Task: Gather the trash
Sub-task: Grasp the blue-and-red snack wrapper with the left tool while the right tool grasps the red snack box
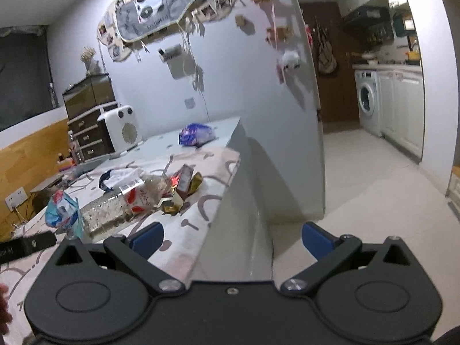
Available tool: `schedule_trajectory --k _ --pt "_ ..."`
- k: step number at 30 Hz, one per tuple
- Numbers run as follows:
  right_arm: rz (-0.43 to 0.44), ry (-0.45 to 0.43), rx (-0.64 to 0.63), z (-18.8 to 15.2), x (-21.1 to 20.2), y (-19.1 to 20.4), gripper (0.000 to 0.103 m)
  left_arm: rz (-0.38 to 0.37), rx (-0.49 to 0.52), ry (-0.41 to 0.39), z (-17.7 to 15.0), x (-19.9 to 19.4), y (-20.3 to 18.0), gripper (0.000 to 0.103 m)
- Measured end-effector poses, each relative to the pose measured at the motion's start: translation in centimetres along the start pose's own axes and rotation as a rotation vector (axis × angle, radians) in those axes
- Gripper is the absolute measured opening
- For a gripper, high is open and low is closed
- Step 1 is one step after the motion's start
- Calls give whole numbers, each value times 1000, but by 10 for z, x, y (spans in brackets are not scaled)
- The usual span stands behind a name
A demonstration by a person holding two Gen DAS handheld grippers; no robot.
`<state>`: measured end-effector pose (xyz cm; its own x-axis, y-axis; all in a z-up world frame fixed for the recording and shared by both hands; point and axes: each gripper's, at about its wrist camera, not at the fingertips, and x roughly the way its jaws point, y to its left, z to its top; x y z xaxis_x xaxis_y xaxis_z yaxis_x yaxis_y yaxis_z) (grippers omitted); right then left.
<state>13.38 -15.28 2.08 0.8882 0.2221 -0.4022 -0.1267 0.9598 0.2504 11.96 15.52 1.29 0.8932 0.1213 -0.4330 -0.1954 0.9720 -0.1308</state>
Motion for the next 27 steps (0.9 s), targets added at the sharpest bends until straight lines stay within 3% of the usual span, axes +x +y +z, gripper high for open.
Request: schedule_trajectory --k 8,13,15,17,22,25,27 --pt "96 18 81 21 62 12 103 -7 -29 6 0 33 10 82" --pt "131 52 73 32 102 25 103 -3 -26 -40 1 45 11 72" --pt "160 65 68 34 118 30 97 -17 -23 -54 2 48 10 71" --pt "186 87 69 36 134 34 84 -26 -17 -57 5 53 9 68" --pt "160 115 90 37 167 43 74 -46 -1 -58 6 67 6 55" --pt "150 130 107 37 182 43 59 -64 10 -45 3 72 4 48" --pt "169 141 120 37 192 43 58 -62 16 -40 2 75 3 44"
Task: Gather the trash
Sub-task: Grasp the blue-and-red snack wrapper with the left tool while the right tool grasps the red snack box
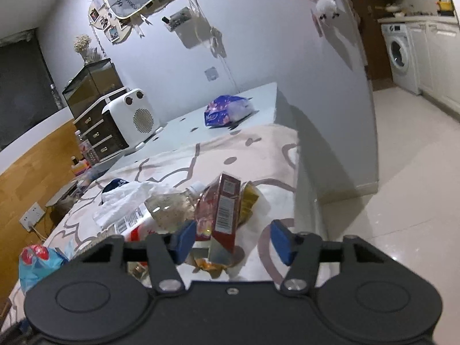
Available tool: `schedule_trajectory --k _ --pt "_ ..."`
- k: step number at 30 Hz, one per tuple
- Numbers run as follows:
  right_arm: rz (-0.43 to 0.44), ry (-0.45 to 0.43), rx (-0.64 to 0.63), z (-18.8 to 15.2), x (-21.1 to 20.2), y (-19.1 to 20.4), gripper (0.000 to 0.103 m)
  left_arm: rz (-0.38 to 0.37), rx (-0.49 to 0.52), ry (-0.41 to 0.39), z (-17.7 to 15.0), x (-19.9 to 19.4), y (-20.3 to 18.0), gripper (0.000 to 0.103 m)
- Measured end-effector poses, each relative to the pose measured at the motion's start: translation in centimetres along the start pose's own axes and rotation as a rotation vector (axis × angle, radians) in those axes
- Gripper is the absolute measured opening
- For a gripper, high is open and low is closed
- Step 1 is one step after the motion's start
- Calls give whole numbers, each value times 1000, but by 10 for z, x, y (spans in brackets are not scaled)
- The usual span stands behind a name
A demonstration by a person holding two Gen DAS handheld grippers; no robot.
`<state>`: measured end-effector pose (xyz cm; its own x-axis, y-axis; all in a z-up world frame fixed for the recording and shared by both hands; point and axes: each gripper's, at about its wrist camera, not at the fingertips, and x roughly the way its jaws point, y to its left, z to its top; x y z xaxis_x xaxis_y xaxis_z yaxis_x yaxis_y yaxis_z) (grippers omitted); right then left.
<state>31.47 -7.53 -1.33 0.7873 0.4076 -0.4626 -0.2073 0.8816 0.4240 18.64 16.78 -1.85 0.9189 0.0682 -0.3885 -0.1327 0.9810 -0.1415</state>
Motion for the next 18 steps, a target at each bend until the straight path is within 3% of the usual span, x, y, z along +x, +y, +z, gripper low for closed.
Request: schedule_trajectory --k 2,4,9,10,11,13,18 --pt "5 2 2 1 8 0 58 5 -1 0 -1 1 0 39" --pt "-7 7 2 2 17 2 58 3 -8 4 -1 2 1 26" --pt "10 27 13 0 34 1 58 19 -11 -2 0 -1 2 5" --pt "20 33 11 -1 34 2 53 22 -9 -4 1 -2 2 2" --pt "36 39 9 -1 33 2 44 21 -8 -1 2 -3 1 1" --pt "61 47 3 -2 28 4 35 20 -11 4 2 -8 1 0" --pt "81 46 -33 -5 6 8 23 16 -40 12 1 -23 2 0"
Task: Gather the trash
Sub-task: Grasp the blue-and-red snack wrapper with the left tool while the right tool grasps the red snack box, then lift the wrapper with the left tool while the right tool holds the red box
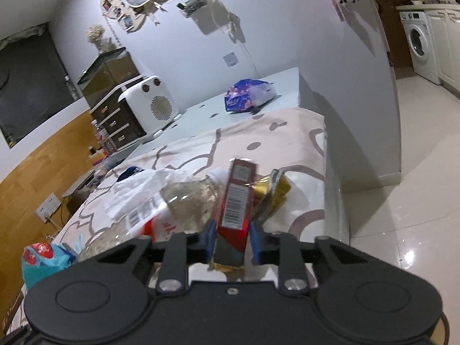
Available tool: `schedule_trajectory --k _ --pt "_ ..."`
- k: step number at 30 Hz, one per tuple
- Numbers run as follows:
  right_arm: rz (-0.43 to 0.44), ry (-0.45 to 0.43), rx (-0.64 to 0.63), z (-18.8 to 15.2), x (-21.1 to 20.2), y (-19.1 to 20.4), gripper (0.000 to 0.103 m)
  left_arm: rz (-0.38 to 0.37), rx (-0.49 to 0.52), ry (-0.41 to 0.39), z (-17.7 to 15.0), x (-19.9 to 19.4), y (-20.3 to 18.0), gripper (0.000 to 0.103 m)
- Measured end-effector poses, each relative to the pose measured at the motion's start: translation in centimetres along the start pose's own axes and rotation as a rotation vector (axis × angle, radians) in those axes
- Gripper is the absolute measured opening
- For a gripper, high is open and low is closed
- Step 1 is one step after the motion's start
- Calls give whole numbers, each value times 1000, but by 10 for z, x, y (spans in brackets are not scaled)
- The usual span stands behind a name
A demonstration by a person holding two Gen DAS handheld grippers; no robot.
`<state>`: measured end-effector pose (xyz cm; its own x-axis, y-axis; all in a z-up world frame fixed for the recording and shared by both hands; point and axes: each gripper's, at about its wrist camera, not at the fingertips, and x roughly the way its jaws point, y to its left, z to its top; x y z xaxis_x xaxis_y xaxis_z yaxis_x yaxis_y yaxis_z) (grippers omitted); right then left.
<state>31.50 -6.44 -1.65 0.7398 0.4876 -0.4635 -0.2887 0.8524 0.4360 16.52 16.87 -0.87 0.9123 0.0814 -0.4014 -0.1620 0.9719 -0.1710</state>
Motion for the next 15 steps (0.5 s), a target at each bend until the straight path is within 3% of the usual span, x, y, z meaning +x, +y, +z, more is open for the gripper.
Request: schedule_trajectory --k 10,15 --pt "66 -9 -9 -28 -69 5 22 -26 -17 -23 -3 -43 -4 0" --pt "99 -15 2 -45 -107 7 22 -80 33 -15 -10 -69 -13 0"
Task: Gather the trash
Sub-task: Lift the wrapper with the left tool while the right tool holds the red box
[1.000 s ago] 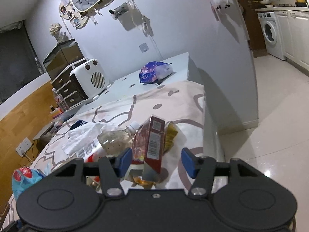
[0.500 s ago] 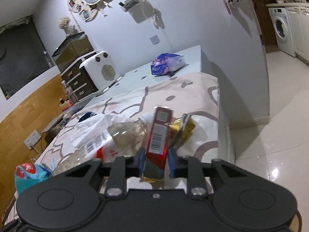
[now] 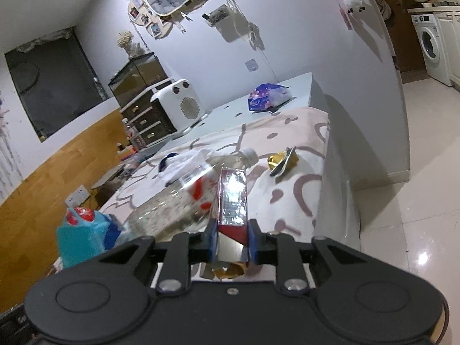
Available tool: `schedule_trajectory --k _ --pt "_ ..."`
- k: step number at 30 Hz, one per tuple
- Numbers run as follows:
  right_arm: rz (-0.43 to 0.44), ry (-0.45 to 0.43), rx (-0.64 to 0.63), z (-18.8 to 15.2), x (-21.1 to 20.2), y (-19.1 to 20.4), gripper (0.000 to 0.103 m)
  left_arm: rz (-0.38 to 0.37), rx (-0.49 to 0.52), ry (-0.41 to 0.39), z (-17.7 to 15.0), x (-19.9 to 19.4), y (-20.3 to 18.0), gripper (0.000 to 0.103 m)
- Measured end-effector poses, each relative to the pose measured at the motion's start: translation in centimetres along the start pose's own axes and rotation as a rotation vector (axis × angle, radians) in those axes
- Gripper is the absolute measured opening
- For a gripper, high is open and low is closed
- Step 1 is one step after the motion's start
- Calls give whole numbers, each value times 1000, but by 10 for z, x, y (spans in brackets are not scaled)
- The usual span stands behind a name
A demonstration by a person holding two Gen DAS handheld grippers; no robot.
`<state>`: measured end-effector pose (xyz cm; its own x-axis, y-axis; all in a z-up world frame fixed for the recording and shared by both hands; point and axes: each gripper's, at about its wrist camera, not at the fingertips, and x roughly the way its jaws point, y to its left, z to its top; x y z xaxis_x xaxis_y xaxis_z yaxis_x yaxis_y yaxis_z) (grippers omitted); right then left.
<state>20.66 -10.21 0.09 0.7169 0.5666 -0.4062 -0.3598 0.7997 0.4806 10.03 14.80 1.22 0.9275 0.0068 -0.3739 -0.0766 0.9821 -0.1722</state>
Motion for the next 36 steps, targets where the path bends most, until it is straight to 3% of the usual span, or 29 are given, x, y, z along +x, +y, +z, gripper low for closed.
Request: schedule_trajectory --k 6,8,10,13,16,21,30,32,34,36 --pt "12 -16 1 -17 -40 0 22 -83 14 116 -25 -21 -6 4" --pt "15 -17 5 -22 -49 0 22 -92 -5 146 -29 -26 -6 23" --pt "13 -17 5 -26 -55 0 22 -80 -27 150 -28 -32 -2 66" --pt "11 -17 6 -30 -61 -1 22 -46 -56 106 -17 -42 5 86" --pt "12 -14 13 -34 -64 -1 22 -26 -119 80 0 -39 14 98" --pt "11 -6 0 -39 -65 3 22 -3 -306 158 15 -1 34 99" --pt "-10 -9 -91 -46 -77 14 22 74 -547 279 5 56 54 97" --pt "-18 -12 -100 -46 -81 13 22 68 -594 290 1 62 57 89" --pt "-28 -16 -105 -46 -83 11 22 39 -595 293 -1 66 56 66" --pt "-37 -17 -104 -46 -86 9 22 45 -572 288 -1 65 50 54"
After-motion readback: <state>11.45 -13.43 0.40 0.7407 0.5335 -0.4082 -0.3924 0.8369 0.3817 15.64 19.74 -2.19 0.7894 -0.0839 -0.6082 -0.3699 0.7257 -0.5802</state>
